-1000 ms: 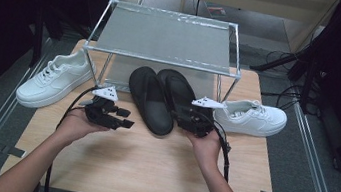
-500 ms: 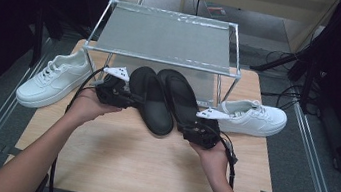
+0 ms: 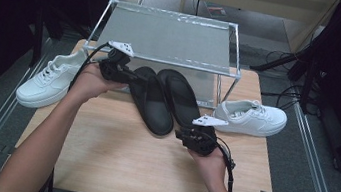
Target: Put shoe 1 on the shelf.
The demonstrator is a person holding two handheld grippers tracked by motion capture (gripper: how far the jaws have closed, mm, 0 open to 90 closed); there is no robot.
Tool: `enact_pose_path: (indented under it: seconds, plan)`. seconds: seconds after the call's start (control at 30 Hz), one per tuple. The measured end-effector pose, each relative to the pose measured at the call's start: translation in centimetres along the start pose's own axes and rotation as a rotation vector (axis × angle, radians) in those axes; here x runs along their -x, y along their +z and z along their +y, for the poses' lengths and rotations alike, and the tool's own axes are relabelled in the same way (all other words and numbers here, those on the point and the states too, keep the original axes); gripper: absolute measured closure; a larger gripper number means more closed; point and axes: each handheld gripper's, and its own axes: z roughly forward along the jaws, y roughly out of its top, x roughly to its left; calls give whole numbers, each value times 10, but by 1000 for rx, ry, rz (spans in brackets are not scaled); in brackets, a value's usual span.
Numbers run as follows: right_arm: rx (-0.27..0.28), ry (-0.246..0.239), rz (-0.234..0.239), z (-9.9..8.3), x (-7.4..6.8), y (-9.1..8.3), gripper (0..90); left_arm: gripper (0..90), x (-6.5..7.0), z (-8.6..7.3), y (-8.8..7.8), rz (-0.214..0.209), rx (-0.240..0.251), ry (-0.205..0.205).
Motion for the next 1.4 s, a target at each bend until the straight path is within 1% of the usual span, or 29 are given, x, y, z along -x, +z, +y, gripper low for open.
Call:
enact_pose_path:
  seconds: [0.07, 0.1, 0.13, 0.23, 0.27, 0.3, 0.37, 0.4, 0.47, 0.5, 0.53, 0.57, 0.6, 0.63, 0.67, 0.7, 0.73, 0.77, 0.83, 0.9, 1.0, 1.03, 1.07, 1.13, 1.2, 1.23, 1.3, 1.4]
  plan:
    - [-3, -1, 6, 0, -2, 3, 799, 895, -6, 8, -3, 13, 16, 0]
    - [-2, 3, 14, 0, -3, 4, 821, 895, -10, 13, -5, 25, 33, -8]
    - [0, -3, 17, 0, -4, 6, 845, 895, -13, 16, -6, 36, 43, -10]
    - [-3, -7, 20, 0, -7, 10, 892, 895, -17, 23, -10, 52, 79, -24]
    - [-14, -4, 24, -1, -8, 14, 900, 894, -18, 25, -10, 58, 78, -19]
    - [-14, -4, 24, -1, -8, 14, 900, 894, -18, 26, -10, 71, 76, -11]
    - [-30, -14, 21, -3, -9, 17, 900, 895, -20, 29, -11, 109, 67, -3]
    - [-39, -15, 22, -5, -10, 19, 900, 897, -23, 30, -11, 119, 70, -4]
    - [-54, -16, 23, -9, -11, 24, 900, 897, -28, 32, -13, 128, 82, -12]
    - [-57, -17, 25, -11, -11, 26, 900, 898, -30, 32, -13, 126, 93, -19]
    - [-63, -9, 28, -13, -11, 28, 900, 898, -31, 33, -12, 128, 100, -16]
    - [-62, 0, 36, -14, -11, 30, 900, 898, -32, 33, -11, 133, 97, -10]
    - [-65, 7, 42, -15, -12, 31, 900, 898, -33, 33, -10, 148, 85, 1]
    - [-68, -1, 41, -15, -13, 32, 900, 898, -35, 34, -8, 161, 79, 7]
    - [-72, -17, 33, -14, -15, 34, 900, 899, -37, 34, -7, 156, 78, 5]
    - [-74, -24, 28, -14, -15, 35, 900, 900, -40, 33, -6, 138, 95, -5]
    - [-72, -20, 31, -13, -15, 36, 900, 900, -43, 33, -5, 128, 102, -15]
    - [-73, -19, 30, -13, -15, 38, 900, 900, -45, 33, -4, 126, 109, -16]
    - [-79, -17, 27, -14, -14, 40, 900, 900, -47, 33, -3, 128, 116, -20]
    - [-85, -15, 25, -15, -13, 42, 900, 900, -49, 33, -2, 144, 109, -16]
    - [-91, -10, 24, -15, -12, 45, 900, 900, -52, 30, -1, 135, 127, -33]
    - [-92, -10, 21, -15, -12, 46, 899, 900, -52, 29, -1, 141, 129, -31]
    - [-89, -2, 19, -15, -12, 48, 898, 900, -51, 29, -2, 157, 127, -29]
    - [-82, 16, 27, -14, -11, 51, 899, 900, -50, 29, -3, 172, 124, -20]
    - [-81, 18, 23, -13, -11, 53, 898, 900, -48, 28, -3, 180, 124, -14]
    - [-82, 14, 22, -12, -11, 54, 898, 900, -48, 28, -3, 182, 123, -10]
    - [-80, 15, 23, -11, -12, 55, 898, 900, -49, 28, -2, 179, 129, -16]
    - [-59, 28, 28, -7, -12, 55, 898, 900, -50, 26, -2, 178, 141, -23]
